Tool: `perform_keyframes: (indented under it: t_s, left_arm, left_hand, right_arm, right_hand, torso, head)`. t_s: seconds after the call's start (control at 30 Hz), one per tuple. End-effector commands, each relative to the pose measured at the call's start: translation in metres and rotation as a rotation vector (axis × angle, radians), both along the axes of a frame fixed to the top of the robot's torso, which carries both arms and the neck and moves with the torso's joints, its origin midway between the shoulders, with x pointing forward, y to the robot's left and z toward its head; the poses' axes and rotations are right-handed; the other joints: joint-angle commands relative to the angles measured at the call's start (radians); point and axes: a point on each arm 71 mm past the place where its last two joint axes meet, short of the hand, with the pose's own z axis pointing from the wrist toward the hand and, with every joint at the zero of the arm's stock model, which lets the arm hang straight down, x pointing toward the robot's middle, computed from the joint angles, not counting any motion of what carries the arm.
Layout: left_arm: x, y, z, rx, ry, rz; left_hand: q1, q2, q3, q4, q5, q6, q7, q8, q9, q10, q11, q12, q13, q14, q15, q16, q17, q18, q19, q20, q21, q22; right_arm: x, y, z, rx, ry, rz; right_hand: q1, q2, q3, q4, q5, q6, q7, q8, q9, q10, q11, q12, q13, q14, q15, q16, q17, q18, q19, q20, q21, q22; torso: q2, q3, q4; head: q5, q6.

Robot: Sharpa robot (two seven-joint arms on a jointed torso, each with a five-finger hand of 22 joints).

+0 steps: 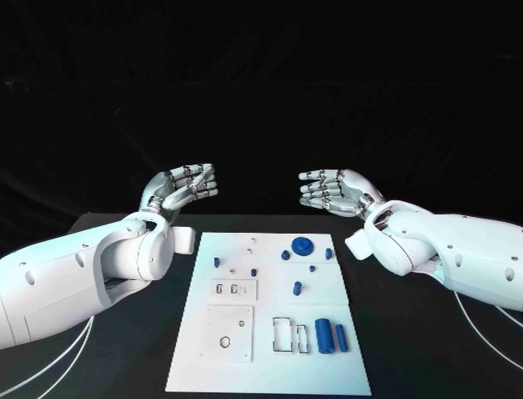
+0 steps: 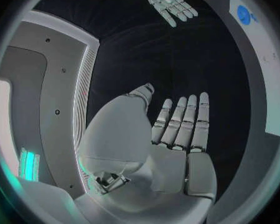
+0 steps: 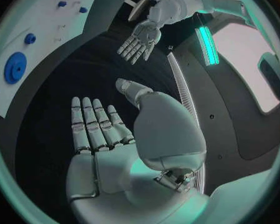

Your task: Assemble the parts on the task board

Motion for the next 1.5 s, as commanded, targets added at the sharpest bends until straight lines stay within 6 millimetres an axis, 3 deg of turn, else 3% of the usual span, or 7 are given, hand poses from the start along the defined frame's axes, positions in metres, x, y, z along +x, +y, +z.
perform_keyframes:
  t_s: [0.03, 0.2, 0.4, 0.7, 0.87, 1.1, 1.5]
  left_arm:
    - [-0.004, -0.001, 0.004, 0.003, -0.021, -0.043]
    - [-0.011, 0.0, 0.009, 0.012, -0.033, -0.086]
    - [-0.024, -0.001, 0.018, 0.013, -0.046, -0.142]
    - [-0.046, -0.011, 0.031, -0.022, -0.07, -0.218]
    - [-0.052, -0.012, 0.037, -0.038, -0.074, -0.237]
    - [-0.054, -0.013, 0.04, -0.048, -0.075, -0.248]
    - [-0.056, -0.015, 0.042, -0.062, -0.068, -0.258]
  left_hand:
    - [0.015, -0.008, 0.025, 0.001, 0.002, 0.059, 0.087, 0.026, 0.012, 0.076, -0.019, 0.01, 0.001, 0.099, -0.025, 0.034, 0.02, 0.021, 0.076, -0.007, 0.029, 0.002]
    - [0.021, -0.024, 0.063, 0.002, 0.001, 0.093, 0.072, 0.036, 0.015, 0.151, -0.04, 0.012, 0.001, 0.194, -0.053, 0.064, 0.048, 0.023, 0.157, -0.032, 0.06, 0.004]
    - [0.025, -0.046, 0.101, -0.002, -0.001, 0.118, 0.059, 0.039, 0.015, 0.215, -0.058, 0.009, 0.003, 0.266, -0.077, 0.088, 0.083, 0.022, 0.214, -0.056, 0.086, 0.007]
    - [0.014, -0.065, 0.114, -0.003, -0.004, 0.096, 0.067, 0.021, 0.009, 0.186, -0.046, -0.029, -0.002, 0.229, -0.064, 0.065, 0.097, 0.018, 0.201, -0.051, 0.076, -0.003]
    - [0.012, -0.067, 0.114, -0.003, -0.004, 0.093, 0.069, 0.019, 0.008, 0.182, -0.045, -0.033, -0.002, 0.224, -0.062, 0.062, 0.099, 0.018, 0.199, -0.049, 0.075, -0.005]
    - [0.009, -0.067, 0.114, -0.003, -0.004, 0.089, 0.07, 0.017, 0.007, 0.177, -0.043, -0.037, -0.002, 0.218, -0.06, 0.058, 0.1, 0.018, 0.196, -0.048, 0.073, -0.006]
    - [0.003, -0.068, 0.115, -0.006, -0.004, 0.082, 0.076, 0.012, 0.006, 0.165, -0.035, -0.051, 0.0, 0.173, -0.047, 0.034, 0.103, 0.017, 0.175, -0.037, 0.061, -0.015]
  right_arm:
    - [0.0, 0.002, 0.005, -0.183, -0.105, 0.051]
    - [-0.002, 0.005, 0.01, -0.361, -0.198, 0.112]
    - [-0.004, 0.008, 0.014, -0.596, -0.283, 0.161]
    - [-0.006, 0.014, 0.01, -0.876, -0.317, 0.197]
    - [-0.007, 0.019, 0.009, -0.954, -0.346, 0.2]
    - [-0.006, 0.023, 0.007, -0.992, -0.355, 0.209]
    - [-0.004, 0.027, -0.001, -1.041, -0.352, 0.21]
  right_hand:
    - [0.027, -0.019, 0.02, -0.035, -0.013, 0.246, 0.085, 0.063, 0.038, 0.245, -0.043, 0.005, 0.006, 0.247, -0.054, 0.06, 0.025, 0.043, 0.211, -0.019, 0.083, 0.02]
    - [0.012, -0.043, 0.019, -0.027, 0.02, 0.285, 0.068, 0.064, 0.038, 0.298, -0.06, -0.01, 0.006, 0.312, -0.075, 0.07, 0.034, 0.043, 0.256, -0.039, 0.106, 0.026]
    - [0.03, -0.066, 0.001, -0.025, -0.006, 0.372, 0.026, 0.085, 0.05, 0.44, -0.112, -0.011, 0.01, 0.531, -0.151, 0.15, 0.099, 0.041, 0.399, -0.118, 0.254, 0.102]
    - [0.009, -0.122, -0.026, 0.032, -0.034, 0.43, -0.003, 0.077, 0.069, 0.477, -0.147, -0.026, 0.015, 0.728, -0.207, 0.354, 0.296, 0.041, 0.511, -0.177, 0.452, 0.225]
    - [0.015, -0.147, -0.022, 0.068, -0.017, 0.438, -0.009, 0.066, 0.083, 0.463, -0.152, -0.025, 0.024, 0.757, -0.214, 0.529, 0.439, 0.039, 0.537, -0.186, 0.553, 0.301]
    - [0.034, -0.153, -0.03, 0.099, -0.009, 0.43, -0.005, 0.052, 0.097, 0.421, -0.145, -0.027, 0.03, 0.769, -0.207, 0.798, 0.681, 0.004, 0.613, -0.181, 0.791, 0.602]
    - [0.053, -0.149, -0.064, 0.121, -0.006, 0.414, -0.003, 0.036, 0.106, 0.381, -0.14, -0.024, 0.037, 0.782, -0.201, 0.964, 0.838, -0.021, 0.664, -0.173, 0.937, 0.799]
  torso:
    - [0.018, -0.0014, 0.0051]
    - [0.038, -0.0062, 0.0144]
    - [0.067, -0.0169, 0.0321]
    - [0.104, -0.0277, 0.0492]
    - [0.12, -0.0284, 0.0545]
    - [0.136, -0.0303, 0.0588]
    - [0.153, -0.0328, 0.0634]
  head:
    - [-0.002, -0.001]
    - [-0.011, -0.003]
    - [-0.028, -0.007]
    - [-0.039, -0.007]
    - [-0.044, -0.003]
    - [-0.054, 0.006]
    - [-0.059, 0.01]
